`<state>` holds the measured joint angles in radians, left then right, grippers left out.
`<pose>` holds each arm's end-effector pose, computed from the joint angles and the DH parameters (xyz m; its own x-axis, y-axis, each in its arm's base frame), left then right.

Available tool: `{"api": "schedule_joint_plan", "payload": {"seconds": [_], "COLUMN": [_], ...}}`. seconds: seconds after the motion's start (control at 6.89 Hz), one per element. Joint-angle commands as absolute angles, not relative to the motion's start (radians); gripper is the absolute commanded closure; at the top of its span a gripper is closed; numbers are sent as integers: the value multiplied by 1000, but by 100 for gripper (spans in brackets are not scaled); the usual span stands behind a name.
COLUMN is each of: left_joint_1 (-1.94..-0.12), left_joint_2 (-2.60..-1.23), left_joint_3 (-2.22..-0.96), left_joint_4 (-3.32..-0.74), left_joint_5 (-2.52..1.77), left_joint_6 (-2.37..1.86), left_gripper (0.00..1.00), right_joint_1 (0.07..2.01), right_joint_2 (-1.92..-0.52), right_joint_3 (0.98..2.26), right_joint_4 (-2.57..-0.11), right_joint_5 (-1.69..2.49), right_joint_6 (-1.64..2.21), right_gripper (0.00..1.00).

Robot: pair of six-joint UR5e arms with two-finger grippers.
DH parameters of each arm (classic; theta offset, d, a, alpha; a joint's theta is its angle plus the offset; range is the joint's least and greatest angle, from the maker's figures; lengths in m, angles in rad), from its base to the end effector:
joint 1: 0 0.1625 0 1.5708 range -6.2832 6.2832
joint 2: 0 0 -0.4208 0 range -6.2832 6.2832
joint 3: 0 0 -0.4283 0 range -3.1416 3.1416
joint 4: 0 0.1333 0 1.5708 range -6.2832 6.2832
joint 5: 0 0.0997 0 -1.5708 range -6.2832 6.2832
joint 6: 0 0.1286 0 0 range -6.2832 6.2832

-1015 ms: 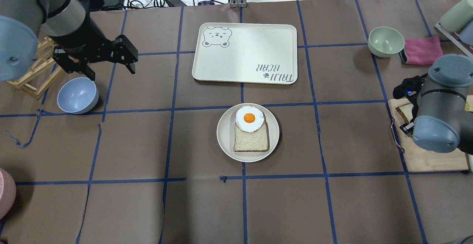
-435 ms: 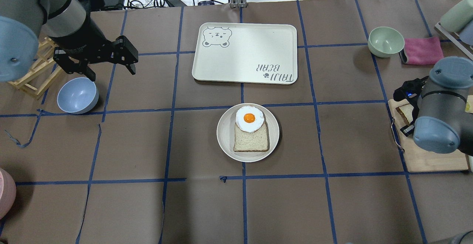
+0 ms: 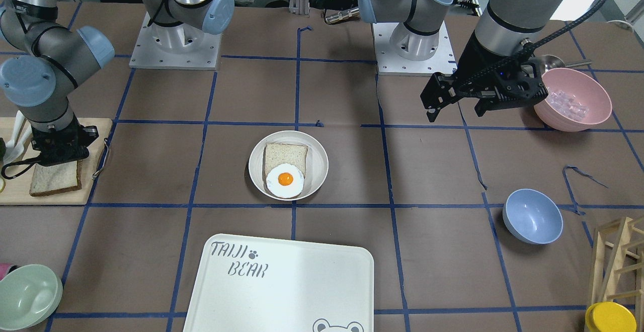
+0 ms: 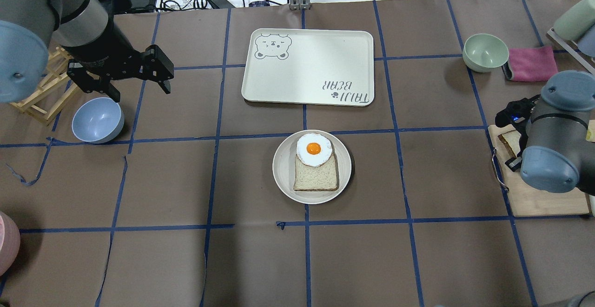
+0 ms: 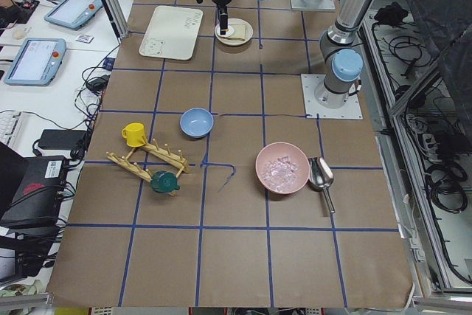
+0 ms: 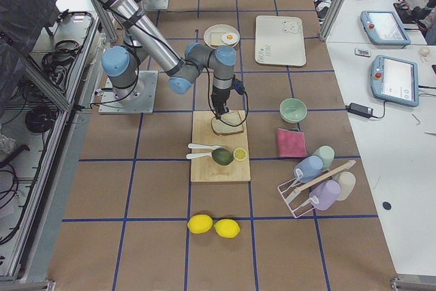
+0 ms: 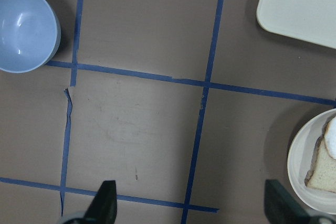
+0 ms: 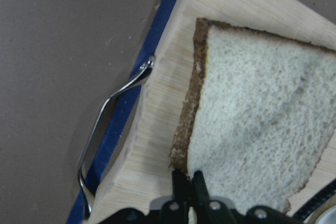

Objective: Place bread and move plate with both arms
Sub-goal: 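Lift the bread slice and carry it over the egg on the plate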

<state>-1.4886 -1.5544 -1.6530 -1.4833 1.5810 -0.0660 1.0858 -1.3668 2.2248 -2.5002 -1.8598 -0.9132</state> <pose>-0.0886 -0.5320 0.4287 -0.9890 -0.1479 -0.0088 -0.1476 0.9888 -0.0223 -0.1353 -0.4640 0.1347 -0.8806 -0.4143 0.2302 -0.3794 0.9073 0.1814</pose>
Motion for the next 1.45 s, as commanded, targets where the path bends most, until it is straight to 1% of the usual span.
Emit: {"api": "schedule_joint_plan", "payload": {"seconds": [0.0, 0.29, 0.44, 0.58, 0.87, 1.02, 1.16, 1.31], "left_joint_1": [-1489, -1489, -1489, -1488, -1489, -1488, -1488, -1488], "left_joint_2": [-1554, -1555, -1555, -1554, -1557, -1555, -1554, -1554], "left_joint_3": [-1654, -1655, -1657, -1655, -1655, -1657, -1655, -1655], "left_joint_4": [-1483, -1483, -1483, -1483, -1483, -1483, -1483, -1483], "left_joint_5": [1585, 1586, 1586, 1586, 1586, 1586, 1586, 1588], "left_joint_6": [-66, -66, -66, -66, -66, -66, -66, -66], "left_gripper": [0, 0, 0, 0, 0, 0, 0, 0], "right_joint_1": [1085, 1101, 1129, 1199, 1404, 1549, 1681, 1788], "right_joint_2": [-1377, -1461, -1485, -1486, -1494, -1485, -1464, -1424], "right_joint_3": [2211, 2185, 2148, 2094, 1938, 1858, 1832, 1833], "right_joint_4": [-2499, -2494, -2482, -2442, -2229, -2142, -2113, -2111], "right_joint_5": [-1868, -1864, -1855, -1853, -1855, -1867, -1868, -1865], "right_joint_6": [-901, -844, -809, -708, -425, -246, -60, 98], "right_gripper": [100, 100, 100, 100, 100, 100, 100, 100]}}
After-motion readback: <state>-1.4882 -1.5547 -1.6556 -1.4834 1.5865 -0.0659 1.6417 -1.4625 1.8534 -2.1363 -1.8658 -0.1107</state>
